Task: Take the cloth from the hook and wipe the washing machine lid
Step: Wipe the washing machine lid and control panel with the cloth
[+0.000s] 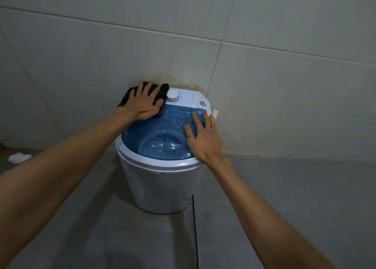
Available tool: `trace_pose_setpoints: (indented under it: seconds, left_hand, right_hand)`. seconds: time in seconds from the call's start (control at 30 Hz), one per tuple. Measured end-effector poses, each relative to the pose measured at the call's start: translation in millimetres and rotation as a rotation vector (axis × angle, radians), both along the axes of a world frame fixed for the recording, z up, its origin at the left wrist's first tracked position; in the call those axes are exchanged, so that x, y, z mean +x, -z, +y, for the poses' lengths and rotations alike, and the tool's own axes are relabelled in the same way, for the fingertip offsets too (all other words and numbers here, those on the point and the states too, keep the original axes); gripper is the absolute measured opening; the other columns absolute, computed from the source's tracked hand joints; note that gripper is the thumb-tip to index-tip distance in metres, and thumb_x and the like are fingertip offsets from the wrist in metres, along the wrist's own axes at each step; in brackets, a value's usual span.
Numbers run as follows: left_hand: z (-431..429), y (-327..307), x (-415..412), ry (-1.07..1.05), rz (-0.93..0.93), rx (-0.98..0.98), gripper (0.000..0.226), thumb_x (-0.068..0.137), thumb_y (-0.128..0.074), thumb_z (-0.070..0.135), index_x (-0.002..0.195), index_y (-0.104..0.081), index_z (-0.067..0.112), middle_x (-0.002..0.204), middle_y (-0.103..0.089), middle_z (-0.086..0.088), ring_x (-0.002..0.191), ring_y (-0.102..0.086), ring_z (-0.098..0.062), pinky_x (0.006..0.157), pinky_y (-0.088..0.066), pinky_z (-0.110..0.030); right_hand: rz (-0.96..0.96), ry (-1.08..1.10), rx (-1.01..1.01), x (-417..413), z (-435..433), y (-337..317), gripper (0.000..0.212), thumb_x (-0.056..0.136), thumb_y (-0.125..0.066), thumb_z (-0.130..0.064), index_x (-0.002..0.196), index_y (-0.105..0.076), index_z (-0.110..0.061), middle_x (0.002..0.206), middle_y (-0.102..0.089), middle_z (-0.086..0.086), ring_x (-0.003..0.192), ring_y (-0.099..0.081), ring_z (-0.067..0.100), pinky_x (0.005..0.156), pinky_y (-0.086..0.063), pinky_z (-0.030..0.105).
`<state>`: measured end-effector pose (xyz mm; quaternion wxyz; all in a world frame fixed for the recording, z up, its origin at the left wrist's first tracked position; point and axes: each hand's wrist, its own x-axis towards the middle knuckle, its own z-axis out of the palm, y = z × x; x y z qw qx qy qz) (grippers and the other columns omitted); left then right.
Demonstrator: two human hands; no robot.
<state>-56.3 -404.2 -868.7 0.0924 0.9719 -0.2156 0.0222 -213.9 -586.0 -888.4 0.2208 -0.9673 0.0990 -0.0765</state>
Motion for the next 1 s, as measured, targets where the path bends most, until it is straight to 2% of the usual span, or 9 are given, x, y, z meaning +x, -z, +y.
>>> trace_pose_setpoints:
  seconds: [0.23, 0.43, 0.57, 0.77, 0.9, 1.0]
  left_hand:
    - [14, 4, 16, 0.096, -0.032, 0.030, 0.061, 0.099, -0.020, 0.050, 0.154, -0.010, 0.025, 0.162, -0.010, -0.004, 0.148, -0.007, -0.031, 0.119, -0.009, -0.049]
    - [-8, -3, 14, -0.043, 0.015, 0.001, 0.060, 0.099, -0.019, 0.049, 0.153, -0.009, 0.027, 0.161, -0.007, -0.006, 0.147, -0.005, -0.031, 0.117, -0.008, -0.053]
    - [-4, 0, 0, -0.188, 0.064, -0.132, 0.063, 0.097, -0.021, 0.053, 0.154, -0.010, 0.028, 0.162, -0.008, -0.007, 0.147, -0.008, -0.033, 0.116, -0.011, -0.053]
    - [25, 5, -40, -0.403, 0.207, -0.282, 0.067, 0.097, -0.023, 0.054, 0.154, -0.007, 0.023, 0.156, -0.020, -0.019, 0.137, -0.030, -0.043, 0.111, -0.025, -0.051]
    - [34, 9, -82, -0.471, 0.186, -0.295, 0.067, 0.097, -0.023, 0.053, 0.154, -0.009, 0.020, 0.150, -0.028, -0.023, 0.133, -0.035, -0.044, 0.108, -0.029, -0.050]
    - [34, 9, -114, -0.465, 0.170, -0.279, 0.067, 0.098, -0.024, 0.051, 0.153, -0.009, 0.017, 0.151, -0.024, -0.023, 0.134, -0.031, -0.043, 0.109, -0.028, -0.051]
  right_hand:
    - [0.016, -0.005, -0.036, 2, 1, 0, 0.063, 0.098, -0.024, -0.057, 0.155, -0.014, -0.032, 0.165, 0.002, -0.002, 0.151, 0.007, 0.020, 0.122, -0.014, 0.047]
    - [0.021, 0.000, -0.027, 1, -2, -1, 0.063, 0.098, -0.025, -0.058, 0.155, -0.015, -0.034, 0.165, 0.001, -0.004, 0.151, 0.008, 0.017, 0.120, -0.014, 0.045]
    - [0.029, -0.001, -0.014, 0, -2, -2, 0.063, 0.098, -0.026, -0.057, 0.155, -0.015, -0.033, 0.165, 0.001, -0.004, 0.151, 0.007, 0.017, 0.119, -0.015, 0.045]
    - [0.046, 0.014, -0.007, 0, -1, -3, 0.063, 0.098, -0.026, -0.057, 0.155, -0.015, -0.033, 0.165, 0.001, -0.003, 0.151, 0.007, 0.018, 0.120, -0.012, 0.045]
    - [0.072, -0.001, -0.012, -1, 0, -6, 0.064, 0.098, -0.025, -0.057, 0.155, -0.014, -0.031, 0.165, 0.002, -0.001, 0.151, 0.008, 0.020, 0.120, -0.010, 0.045]
    - [0.134, -0.035, 0.007, 0, -1, -11, 0.066, 0.098, -0.025, -0.058, 0.156, -0.010, -0.030, 0.165, 0.006, 0.002, 0.151, 0.011, 0.023, 0.121, -0.005, 0.045]
